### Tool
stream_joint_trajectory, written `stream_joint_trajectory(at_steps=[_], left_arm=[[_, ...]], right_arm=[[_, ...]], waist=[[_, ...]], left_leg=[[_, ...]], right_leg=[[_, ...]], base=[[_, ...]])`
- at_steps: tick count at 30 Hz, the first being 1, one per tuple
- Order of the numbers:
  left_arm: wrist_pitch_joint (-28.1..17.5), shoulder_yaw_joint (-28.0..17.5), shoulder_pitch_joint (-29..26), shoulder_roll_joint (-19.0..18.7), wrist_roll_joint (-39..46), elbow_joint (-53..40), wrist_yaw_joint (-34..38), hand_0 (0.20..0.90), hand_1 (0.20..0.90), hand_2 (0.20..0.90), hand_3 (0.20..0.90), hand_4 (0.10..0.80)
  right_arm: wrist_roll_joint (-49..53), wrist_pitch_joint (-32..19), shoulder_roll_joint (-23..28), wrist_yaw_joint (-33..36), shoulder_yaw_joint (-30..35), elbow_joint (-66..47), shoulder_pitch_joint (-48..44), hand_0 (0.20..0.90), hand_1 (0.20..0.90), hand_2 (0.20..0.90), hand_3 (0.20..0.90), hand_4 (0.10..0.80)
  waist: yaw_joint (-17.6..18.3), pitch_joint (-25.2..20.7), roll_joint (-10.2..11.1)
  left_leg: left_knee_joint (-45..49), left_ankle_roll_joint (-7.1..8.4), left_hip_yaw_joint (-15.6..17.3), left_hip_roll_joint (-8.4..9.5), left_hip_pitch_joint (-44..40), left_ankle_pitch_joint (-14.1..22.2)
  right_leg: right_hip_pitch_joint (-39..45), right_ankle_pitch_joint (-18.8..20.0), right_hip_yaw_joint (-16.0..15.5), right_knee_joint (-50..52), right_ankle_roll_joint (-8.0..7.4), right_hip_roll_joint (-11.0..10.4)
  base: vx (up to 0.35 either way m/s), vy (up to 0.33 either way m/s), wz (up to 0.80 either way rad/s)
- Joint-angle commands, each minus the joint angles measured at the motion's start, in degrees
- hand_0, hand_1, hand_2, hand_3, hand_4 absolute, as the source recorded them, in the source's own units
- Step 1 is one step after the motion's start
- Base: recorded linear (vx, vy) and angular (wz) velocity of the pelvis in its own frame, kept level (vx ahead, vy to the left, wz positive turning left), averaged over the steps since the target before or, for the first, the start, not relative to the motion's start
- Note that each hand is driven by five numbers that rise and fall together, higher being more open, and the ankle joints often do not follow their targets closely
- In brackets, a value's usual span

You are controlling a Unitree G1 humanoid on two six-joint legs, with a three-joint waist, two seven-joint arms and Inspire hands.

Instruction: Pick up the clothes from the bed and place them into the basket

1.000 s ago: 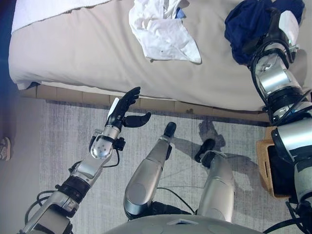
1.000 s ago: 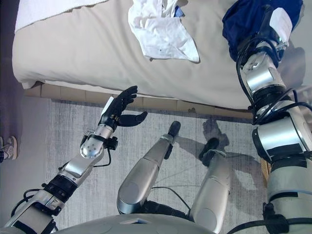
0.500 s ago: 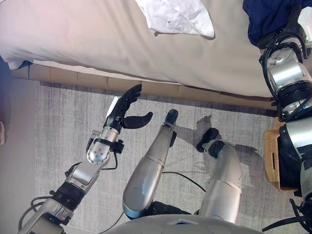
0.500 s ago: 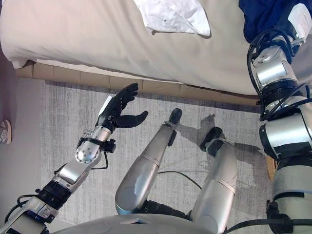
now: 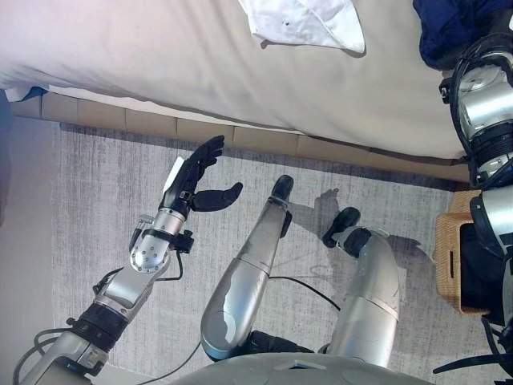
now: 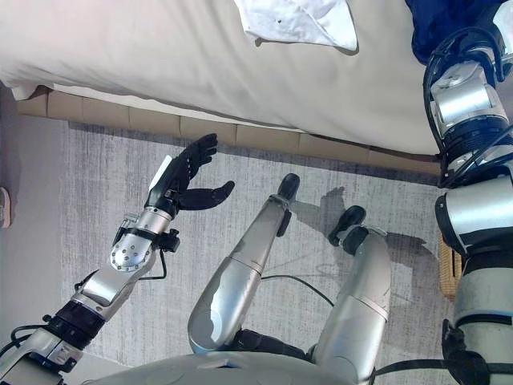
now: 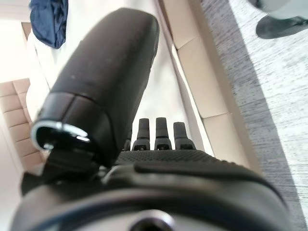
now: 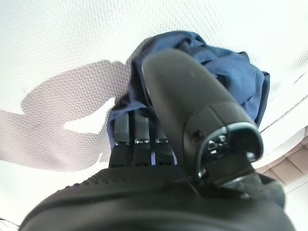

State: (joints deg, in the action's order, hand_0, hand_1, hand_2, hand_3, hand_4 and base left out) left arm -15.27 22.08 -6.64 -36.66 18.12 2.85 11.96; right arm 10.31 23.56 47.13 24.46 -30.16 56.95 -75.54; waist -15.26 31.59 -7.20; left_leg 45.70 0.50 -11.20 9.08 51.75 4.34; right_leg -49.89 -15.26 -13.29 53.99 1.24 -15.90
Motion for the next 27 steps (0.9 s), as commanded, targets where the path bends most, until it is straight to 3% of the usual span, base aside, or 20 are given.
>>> stream_joint_trajectory(at_steps=[1, 12, 15, 24, 27], left_arm=[[-6.7, -4.7, 2.1, -0.6, 0.7, -6.4, 1.0, 0.900, 0.900, 0.900, 0.900, 0.800], [-3.6, -4.3, -0.5, -0.2, 0.9, -3.2, 1.3, 0.900, 0.900, 0.900, 0.900, 0.800], [-2.5, -4.1, -0.9, 0.2, 0.8, -2.7, 1.3, 0.900, 0.900, 0.900, 0.900, 0.800], [1.7, -2.2, -1.8, 1.3, -0.8, 1.7, 1.6, 0.900, 0.900, 0.900, 0.900, 0.800], [4.6, -1.8, -1.4, 1.6, -1.9, 3.4, 1.4, 0.900, 0.900, 0.900, 0.900, 0.800]], right_arm=[[-1.4, -5.1, 6.8, 2.7, -4.2, -1.7, -6.5, 0.300, 0.300, 0.300, 0.200, 0.100], [-0.7, -8.7, 7.0, -1.2, -3.0, 3.0, -7.3, 0.300, 0.300, 0.300, 0.200, 0.100], [0.8, -9.5, 7.6, -2.5, -2.0, 4.1, -6.3, 0.300, 0.300, 0.300, 0.200, 0.100], [2.0, -11.4, 8.7, -5.5, -0.2, 5.3, -3.9, 0.300, 0.300, 0.300, 0.200, 0.100], [2.5, -12.4, 9.8, -7.9, 0.1, 3.2, -2.4, 0.300, 0.300, 0.300, 0.200, 0.100]], waist=[[-1.3, -1.8, -0.5], [-0.2, -1.9, 2.2], [0.1, -3.9, 2.8], [1.8, -10.1, 5.3], [3.3, -13.9, 6.8]], left_leg=[[0.7, -3.14, 6.9, -0.60, -8.0, 8.1], [-10.9, -1.23, 6.9, -2.87, -25.7, 5.1], [-15.3, -0.76, 6.5, -3.87, -29.1, 1.8], [-25.5, 0.33, 6.5, -5.85, -39.5, 0.2], [-31.1, 0.50, 8.0, -6.62, -44.7, -0.1]], right_leg=[[9.0, -1.5, -1.6, -0.2, 0.81, 5.2], [27.5, 0.6, -2.4, -13.0, 0.48, 5.4], [31.6, 3.3, -3.1, -18.9, 0.88, 6.0], [42.7, 6.6, -2.8, -33.0, 0.17, 7.8], [47.2, 8.5, -1.8, -39.2, -0.87, 8.6]], base=[[0.000, 0.000, 0.00], [0.000, 0.009, -0.06], [-0.051, 0.051, -0.10], [0.026, 0.009, -0.07], [0.072, 0.033, -0.18]])
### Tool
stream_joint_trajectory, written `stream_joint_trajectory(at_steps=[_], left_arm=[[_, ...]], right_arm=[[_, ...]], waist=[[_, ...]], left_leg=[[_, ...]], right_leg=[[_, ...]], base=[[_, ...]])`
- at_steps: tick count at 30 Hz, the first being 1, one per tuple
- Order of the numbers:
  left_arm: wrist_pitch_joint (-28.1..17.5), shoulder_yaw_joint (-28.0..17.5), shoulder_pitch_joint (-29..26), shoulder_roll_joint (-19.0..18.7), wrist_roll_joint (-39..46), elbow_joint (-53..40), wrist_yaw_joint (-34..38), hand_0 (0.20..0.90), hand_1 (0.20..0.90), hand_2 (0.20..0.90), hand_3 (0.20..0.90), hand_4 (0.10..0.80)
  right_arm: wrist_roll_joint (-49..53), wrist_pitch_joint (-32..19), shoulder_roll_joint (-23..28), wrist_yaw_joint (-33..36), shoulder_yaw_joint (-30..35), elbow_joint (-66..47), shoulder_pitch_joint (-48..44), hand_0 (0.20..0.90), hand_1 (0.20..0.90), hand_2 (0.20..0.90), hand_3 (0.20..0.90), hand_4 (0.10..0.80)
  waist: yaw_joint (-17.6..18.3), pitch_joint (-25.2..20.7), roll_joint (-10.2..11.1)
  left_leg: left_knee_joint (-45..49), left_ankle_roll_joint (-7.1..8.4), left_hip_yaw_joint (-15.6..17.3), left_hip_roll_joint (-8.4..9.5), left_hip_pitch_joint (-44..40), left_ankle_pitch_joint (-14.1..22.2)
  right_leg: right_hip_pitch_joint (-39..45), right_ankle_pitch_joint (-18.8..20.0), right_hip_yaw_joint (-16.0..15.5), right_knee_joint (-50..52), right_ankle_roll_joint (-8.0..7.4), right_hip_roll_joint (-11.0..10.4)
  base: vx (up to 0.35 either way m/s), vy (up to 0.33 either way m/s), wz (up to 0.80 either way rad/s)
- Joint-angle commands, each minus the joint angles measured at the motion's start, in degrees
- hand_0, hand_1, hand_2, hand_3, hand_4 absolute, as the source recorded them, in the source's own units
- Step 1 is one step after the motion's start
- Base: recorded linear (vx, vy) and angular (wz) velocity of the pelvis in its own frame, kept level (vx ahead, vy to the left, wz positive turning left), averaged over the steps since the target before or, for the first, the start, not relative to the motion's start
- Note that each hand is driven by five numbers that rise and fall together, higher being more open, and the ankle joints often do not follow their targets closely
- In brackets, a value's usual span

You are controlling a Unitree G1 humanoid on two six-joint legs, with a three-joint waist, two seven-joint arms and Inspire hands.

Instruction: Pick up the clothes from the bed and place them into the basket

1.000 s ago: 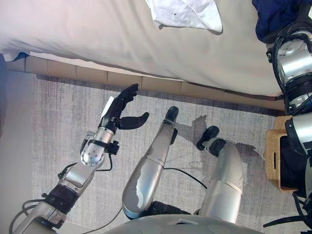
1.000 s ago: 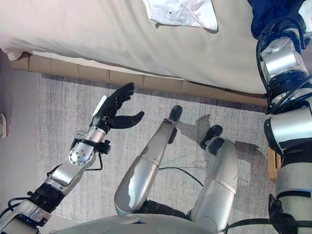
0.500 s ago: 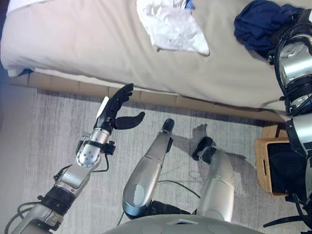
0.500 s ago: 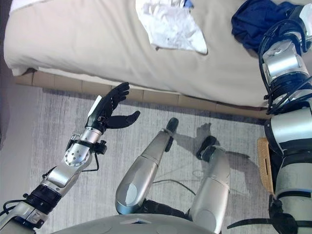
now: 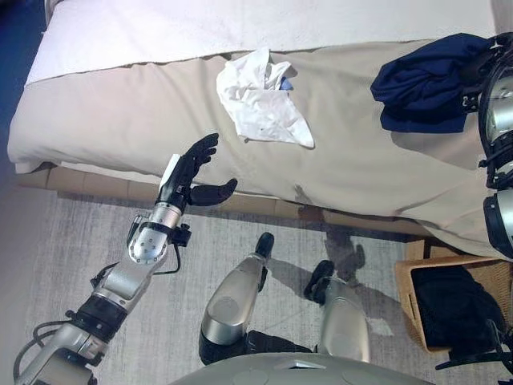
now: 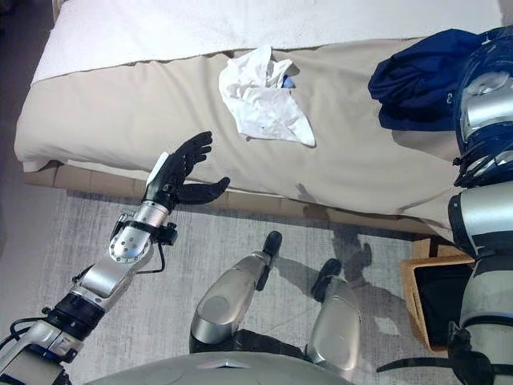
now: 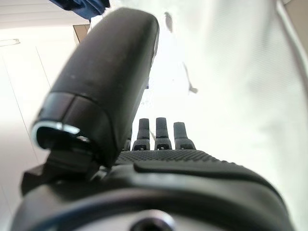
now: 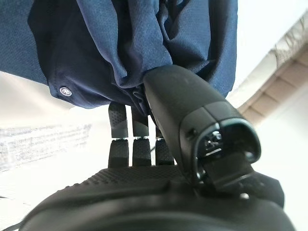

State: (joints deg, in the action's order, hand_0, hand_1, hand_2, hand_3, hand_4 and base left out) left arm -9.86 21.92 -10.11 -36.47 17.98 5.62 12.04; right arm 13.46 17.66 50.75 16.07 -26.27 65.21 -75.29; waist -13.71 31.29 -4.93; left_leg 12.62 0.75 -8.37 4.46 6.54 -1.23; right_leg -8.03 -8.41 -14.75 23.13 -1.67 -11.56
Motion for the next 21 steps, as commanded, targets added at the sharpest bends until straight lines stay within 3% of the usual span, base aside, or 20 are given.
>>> stream_joint_trajectory(at_steps=[1, 11, 21], left_arm=[[0.2, -1.9, 2.1, 1.5, -2.0, 0.9, 1.4, 0.900, 0.900, 0.900, 0.900, 0.800], [4.2, -1.4, 1.3, 2.6, -1.7, 5.5, 1.9, 0.900, 0.900, 0.900, 0.900, 0.800], [4.7, -1.2, -2.4, 3.5, -3.0, 11.6, 2.5, 0.900, 0.900, 0.900, 0.900, 0.800]], right_arm=[[0.0, -7.2, 6.6, 0.1, -3.5, -5.8, -1.8, 0.300, 0.300, 0.300, 0.200, 0.100], [1.1, -10.4, 9.8, -0.6, 3.7, -14.9, 10.4, 0.300, 0.300, 0.300, 0.200, 0.100], [0.0, -11.8, 10.1, -0.2, 13.8, -26.8, 24.5, 0.300, 0.300, 0.300, 0.200, 0.100]], waist=[[2.4, -14.9, 4.9], [7.6, -22.8, 6.4], [13.8, -24.8, 6.9]], left_leg=[[0.6, 0.24, 5.7, -2.26, -0.5, 5.0], [-10.3, 0.40, 8.7, -4.21, -8.9, 2.6], [-15.6, 0.39, 12.5, -4.88, -12.3, 2.2]], right_leg=[[6.2, 2.5, -0.2, -10.1, 1.80, 4.6], [11.6, 7.8, 3.8, -20.0, -0.57, 6.5], [11.3, 12.1, 10.1, -25.8, -2.31, 7.6]], base=[[0.087, 0.037, -0.23], [0.061, 0.024, -0.18], [-0.018, 0.025, -0.30]])
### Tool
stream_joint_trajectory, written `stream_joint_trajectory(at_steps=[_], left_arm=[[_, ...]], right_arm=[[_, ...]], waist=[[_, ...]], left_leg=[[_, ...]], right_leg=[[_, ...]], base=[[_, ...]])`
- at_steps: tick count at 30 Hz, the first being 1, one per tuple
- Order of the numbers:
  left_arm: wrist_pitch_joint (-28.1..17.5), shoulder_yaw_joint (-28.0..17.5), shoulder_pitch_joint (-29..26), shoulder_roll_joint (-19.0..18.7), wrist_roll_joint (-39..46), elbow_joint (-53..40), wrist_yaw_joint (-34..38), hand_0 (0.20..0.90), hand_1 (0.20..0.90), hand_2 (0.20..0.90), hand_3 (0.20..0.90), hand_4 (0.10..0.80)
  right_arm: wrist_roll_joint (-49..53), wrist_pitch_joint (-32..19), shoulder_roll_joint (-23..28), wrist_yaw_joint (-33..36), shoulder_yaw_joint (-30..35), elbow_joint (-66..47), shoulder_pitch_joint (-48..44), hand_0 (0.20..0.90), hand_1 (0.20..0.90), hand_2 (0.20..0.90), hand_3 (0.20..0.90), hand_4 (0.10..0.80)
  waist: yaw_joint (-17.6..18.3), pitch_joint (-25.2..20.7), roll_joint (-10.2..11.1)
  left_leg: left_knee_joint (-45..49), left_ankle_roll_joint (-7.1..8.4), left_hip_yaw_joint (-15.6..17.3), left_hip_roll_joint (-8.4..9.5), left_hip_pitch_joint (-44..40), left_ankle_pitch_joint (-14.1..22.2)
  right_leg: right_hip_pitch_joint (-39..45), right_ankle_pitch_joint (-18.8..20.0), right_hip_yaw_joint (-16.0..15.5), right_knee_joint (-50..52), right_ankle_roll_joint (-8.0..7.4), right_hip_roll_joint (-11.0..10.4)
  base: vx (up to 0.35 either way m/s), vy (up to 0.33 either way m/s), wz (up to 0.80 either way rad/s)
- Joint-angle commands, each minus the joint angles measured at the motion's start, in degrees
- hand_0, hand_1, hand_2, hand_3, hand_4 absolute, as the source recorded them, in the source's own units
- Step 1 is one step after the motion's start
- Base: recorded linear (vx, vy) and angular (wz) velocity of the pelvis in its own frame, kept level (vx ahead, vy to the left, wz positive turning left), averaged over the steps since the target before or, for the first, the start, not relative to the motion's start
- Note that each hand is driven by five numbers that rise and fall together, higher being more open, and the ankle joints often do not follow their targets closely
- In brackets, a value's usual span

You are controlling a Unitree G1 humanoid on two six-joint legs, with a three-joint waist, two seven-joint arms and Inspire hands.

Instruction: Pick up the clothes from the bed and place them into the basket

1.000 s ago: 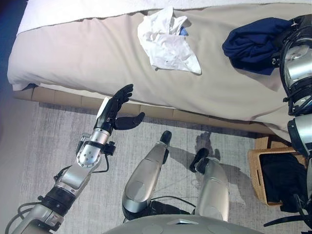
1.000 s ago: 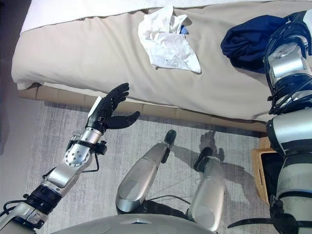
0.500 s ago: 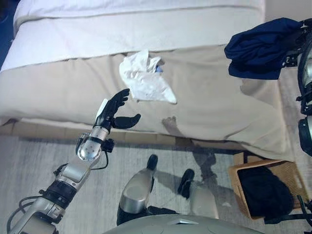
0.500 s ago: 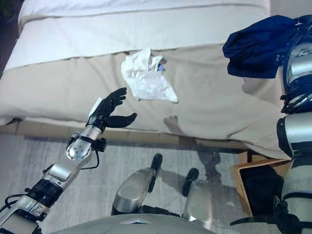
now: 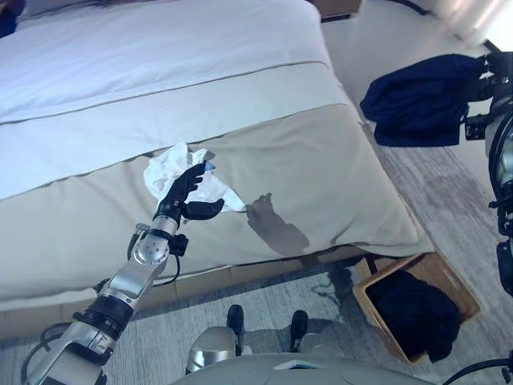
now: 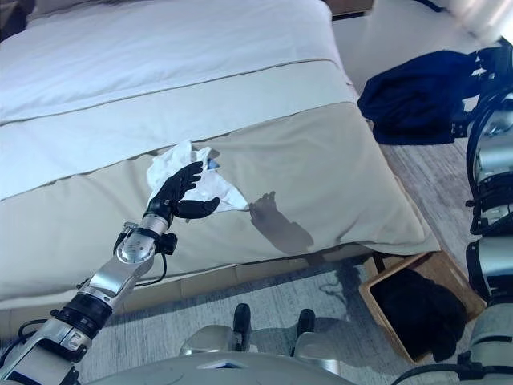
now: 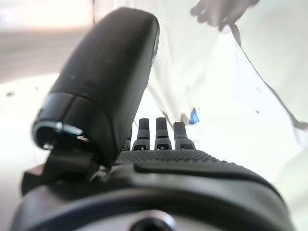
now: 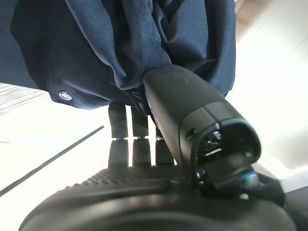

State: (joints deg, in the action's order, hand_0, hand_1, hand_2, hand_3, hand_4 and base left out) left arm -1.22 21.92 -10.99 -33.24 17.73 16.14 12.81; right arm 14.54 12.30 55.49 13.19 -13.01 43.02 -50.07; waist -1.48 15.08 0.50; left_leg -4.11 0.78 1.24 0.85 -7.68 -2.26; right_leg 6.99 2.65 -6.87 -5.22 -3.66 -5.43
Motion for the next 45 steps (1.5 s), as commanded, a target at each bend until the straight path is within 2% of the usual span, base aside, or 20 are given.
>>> stream_joint_trajectory(at_steps=[1, 6, 10, 18, 29, 37, 42, 43, 44, 45], left_arm=[[-4.2, -1.6, -1.7, 0.5, -3.2, 1.9, 1.5, 0.900, 0.900, 0.900, 0.900, 0.800], [-4.8, -2.7, -1.2, 1.6, -4.9, 3.9, 0.5, 0.900, 0.900, 0.900, 0.900, 0.800], [-5.5, -2.8, -1.0, 2.6, -6.4, 5.6, -0.3, 0.900, 0.900, 0.900, 0.900, 0.800], [-4.8, -1.7, -2.9, 4.5, -7.7, 6.8, -0.3, 0.900, 0.900, 0.900, 0.900, 0.800], [-3.9, 1.5, -5.1, 5.3, -7.4, 7.2, -1.2, 0.900, 0.900, 0.900, 0.900, 0.800], [-4.4, 2.7, -4.9, 5.1, -6.9, 6.5, -1.9, 0.900, 0.900, 0.900, 0.900, 0.800], [-4.5, 2.8, -4.4, 4.7, -6.8, 5.9, -2.3, 0.900, 0.900, 0.900, 0.900, 0.800], [-4.5, 2.8, -4.4, 4.6, -6.8, 5.9, -2.3, 0.900, 0.900, 0.900, 0.900, 0.800], [-4.5, 2.8, -4.2, 4.6, -6.8, 5.8, -2.3, 0.900, 0.900, 0.900, 0.900, 0.800], [-4.6, 2.9, -4.2, 4.5, -6.7, 5.6, -2.2, 0.900, 0.900, 0.900, 0.900, 0.800]], right_arm=[[-1.5, -6.4, 4.9, 2.8, 1.8, -5.9, 1.3, 0.300, 0.300, 0.300, 0.200, 0.100], [-1.7, -6.2, 2.5, 3.7, 6.6, -10.2, 8.5, 0.300, 0.300, 0.300, 0.200, 0.100], [-3.2, -6.8, -0.8, 3.8, 13.0, -14.2, 18.6, 0.300, 0.300, 0.300, 0.200, 0.100], [-2.0, -6.1, -2.8, 2.1, 16.4, -10.9, 26.3, 0.300, 0.300, 0.300, 0.200, 0.100], [-2.7, -6.4, -2.1, 0.9, 14.8, -2.6, 25.8, 0.300, 0.300, 0.300, 0.200, 0.100], [-3.4, -6.2, -1.9, 1.9, 14.1, -0.7, 25.3, 0.300, 0.300, 0.300, 0.200, 0.100], [-3.7, -5.6, -2.1, 2.4, 14.0, 0.0, 25.0, 0.300, 0.300, 0.300, 0.200, 0.100], [-3.7, -5.3, -2.1, 2.6, 13.9, 0.1, 24.9, 0.331, 0.331, 0.331, 0.236, 0.136], [-3.6, -5.2, -2.1, 3.1, 13.8, 0.4, 24.8, 0.498, 0.498, 0.498, 0.431, 0.331], [-3.8, -5.0, -2.1, 3.5, 13.8, 0.6, 24.6, 0.900, 0.900, 0.900, 0.900, 0.800]], waist=[[2.5, -8.6, 1.4], [5.2, -8.6, 1.3], [8.6, -8.0, 1.1], [12.2, -7.2, 0.7], [14.1, -5.8, -1.9], [14.2, -4.2, -4.6], [13.6, -3.6, -5.5], [13.5, -3.5, -5.5], [13.4, -3.4, -5.6], [13.3, -3.3, -5.7]], left_leg=[[1.1, 0.32, 3.5, -1.38, 1.7, 3.4], [1.5, 0.08, 5.8, -1.87, 1.0, 4.4], [3.1, -0.15, 8.1, -2.41, 0.7, 5.6], [4.9, -0.14, 11.6, -3.40, 0.8, 7.0], [4.1, 0.61, 13.7, -3.57, 1.1, 6.9], [2.6, 0.70, 13.5, -2.78, 1.6, 6.2], [1.8, 0.68, 12.9, -2.37, 2.0, 5.7], [1.7, 0.66, 12.9, -2.32, 2.2, 5.7], [1.6, 0.65, 12.8, -2.29, 2.3, 5.6], [1.6, 0.61, 12.7, -2.22, 2.4, 5.6]], right_leg=[[-4.0, 1.4, 3.1, 2.1, -0.45, 1.6], [-4.7, 1.9, 6.5, 1.6, -0.53, 2.5], [-5.9, 2.2, 10.0, 2.3, -0.52, 3.4], [-7.7, 2.6, 13.8, 2.8, -0.75, 4.6], [-9.1, 3.3, 14.4, 1.8, -1.18, 4.8], [-9.9, 3.6, 13.9, 1.0, -1.51, 4.5], [-10.1, 3.5, 13.4, 0.7, -1.61, 4.3], [-10.2, 3.5, 13.3, 0.6, -1.60, 4.3], [-10.3, 3.5, 13.2, 0.6, -1.60, 4.3], [-10.3, 3.5, 13.2, 0.6, -1.60, 4.3]], base=[[-0.012, 0.017, -0.37], [-0.004, 0.027, -0.41], [-0.004, 0.028, -0.36], [-0.040, -0.030, -0.33], [-0.012, -0.045, -0.12], [-0.005, -0.036, 0.00], [0.000, -0.034, 0.02], [-0.002, -0.041, 0.02], [-0.006, -0.039, 0.02], [-0.008, -0.037, 0.01]])
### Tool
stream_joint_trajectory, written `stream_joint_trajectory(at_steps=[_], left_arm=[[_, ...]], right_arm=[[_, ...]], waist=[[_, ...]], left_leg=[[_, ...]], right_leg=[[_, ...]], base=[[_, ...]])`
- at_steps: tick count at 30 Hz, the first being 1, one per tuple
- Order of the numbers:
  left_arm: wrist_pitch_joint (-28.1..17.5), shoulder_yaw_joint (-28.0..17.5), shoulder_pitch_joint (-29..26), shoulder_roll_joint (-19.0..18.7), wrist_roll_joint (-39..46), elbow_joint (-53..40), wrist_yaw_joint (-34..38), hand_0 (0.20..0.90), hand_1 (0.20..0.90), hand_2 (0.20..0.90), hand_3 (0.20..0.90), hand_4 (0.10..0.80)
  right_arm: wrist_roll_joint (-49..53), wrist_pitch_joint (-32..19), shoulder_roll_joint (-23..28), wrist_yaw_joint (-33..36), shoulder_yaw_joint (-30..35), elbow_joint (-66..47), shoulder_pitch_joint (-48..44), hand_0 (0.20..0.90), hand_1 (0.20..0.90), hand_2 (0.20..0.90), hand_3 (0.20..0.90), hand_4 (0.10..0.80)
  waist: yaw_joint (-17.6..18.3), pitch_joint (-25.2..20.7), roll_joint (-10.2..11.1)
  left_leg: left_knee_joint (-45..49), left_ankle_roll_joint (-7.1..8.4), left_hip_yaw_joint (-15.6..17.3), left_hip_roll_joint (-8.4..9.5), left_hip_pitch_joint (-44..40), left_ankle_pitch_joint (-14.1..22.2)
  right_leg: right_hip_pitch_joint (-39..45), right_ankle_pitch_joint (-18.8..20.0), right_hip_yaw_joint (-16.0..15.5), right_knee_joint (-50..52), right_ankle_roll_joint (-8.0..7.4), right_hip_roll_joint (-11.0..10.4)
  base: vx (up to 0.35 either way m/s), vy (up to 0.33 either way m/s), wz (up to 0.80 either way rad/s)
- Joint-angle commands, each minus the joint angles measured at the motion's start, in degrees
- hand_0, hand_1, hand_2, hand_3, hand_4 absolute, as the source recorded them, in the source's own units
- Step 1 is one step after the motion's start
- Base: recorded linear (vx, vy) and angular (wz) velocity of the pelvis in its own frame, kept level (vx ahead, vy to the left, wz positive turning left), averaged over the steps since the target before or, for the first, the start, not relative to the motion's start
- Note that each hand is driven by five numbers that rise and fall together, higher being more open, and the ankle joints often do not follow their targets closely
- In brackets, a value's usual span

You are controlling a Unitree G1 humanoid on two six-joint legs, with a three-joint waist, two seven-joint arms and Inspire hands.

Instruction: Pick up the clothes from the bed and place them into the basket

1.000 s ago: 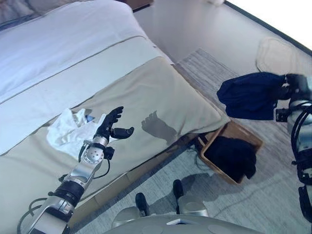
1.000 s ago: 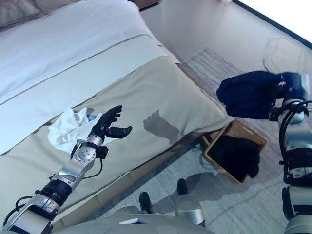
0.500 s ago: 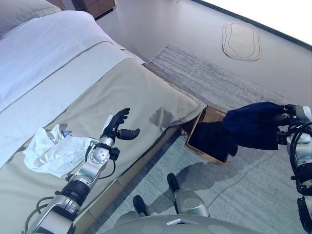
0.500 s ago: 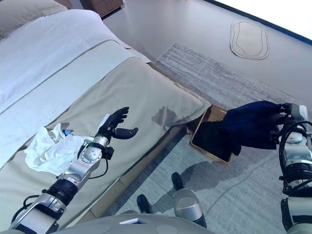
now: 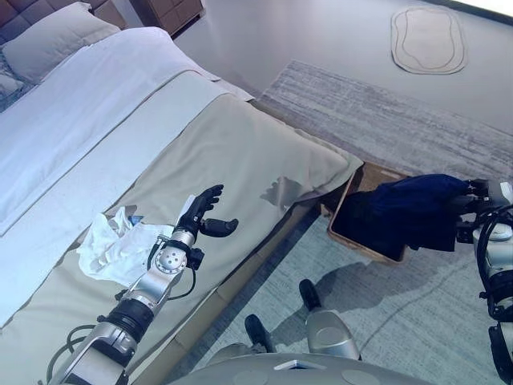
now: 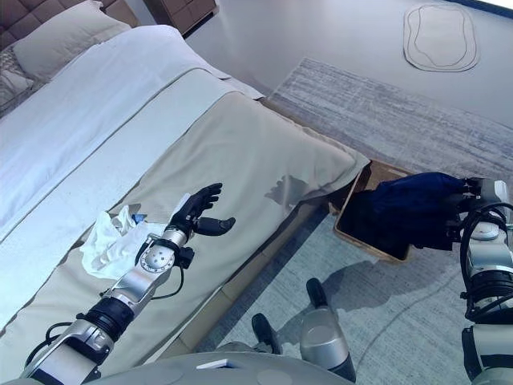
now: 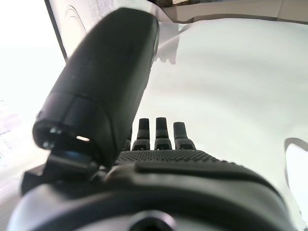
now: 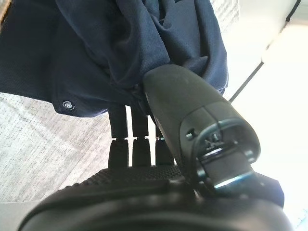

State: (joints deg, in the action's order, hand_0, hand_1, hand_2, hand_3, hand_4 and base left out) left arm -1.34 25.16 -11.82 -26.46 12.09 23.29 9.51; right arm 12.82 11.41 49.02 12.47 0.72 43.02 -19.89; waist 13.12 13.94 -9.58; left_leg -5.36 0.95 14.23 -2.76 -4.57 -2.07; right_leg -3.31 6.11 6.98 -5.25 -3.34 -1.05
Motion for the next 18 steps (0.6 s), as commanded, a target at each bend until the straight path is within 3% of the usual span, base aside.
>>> stream_joint_trajectory(at_steps=[1, 18], left_arm=[[-4.4, -0.4, -3.3, -2.5, -0.9, -1.7, 0.9, 0.900, 0.900, 0.900, 0.900, 0.800], [-4.4, -0.3, -2.8, -3.1, -0.4, -2.9, 0.6, 0.900, 0.900, 0.900, 0.900, 0.800]], right_arm=[[-2.4, -3.9, 4.6, 4.1, 0.1, 1.0, -5.8, 0.900, 0.900, 0.900, 0.900, 0.800], [-3.5, -4.6, 5.1, 4.7, -0.4, 0.5, -6.0, 0.900, 0.900, 0.900, 0.900, 0.800]], waist=[[-1.4, -2.1, 4.4], [-2.6, -2.0, 5.2]], left_leg=[[2.8, 0.46, -0.4, 1.40, -0.7, 5.4], [2.2, 0.59, -1.5, 1.31, -0.6, 4.8]], right_leg=[[-0.1, 0.0, -0.7, 0.6, -1.92, -0.1], [0.5, -0.2, -1.6, 0.5, -1.64, 0.1]], base=[[-0.008, -0.031, 0.02], [-0.003, -0.008, 0.03]])
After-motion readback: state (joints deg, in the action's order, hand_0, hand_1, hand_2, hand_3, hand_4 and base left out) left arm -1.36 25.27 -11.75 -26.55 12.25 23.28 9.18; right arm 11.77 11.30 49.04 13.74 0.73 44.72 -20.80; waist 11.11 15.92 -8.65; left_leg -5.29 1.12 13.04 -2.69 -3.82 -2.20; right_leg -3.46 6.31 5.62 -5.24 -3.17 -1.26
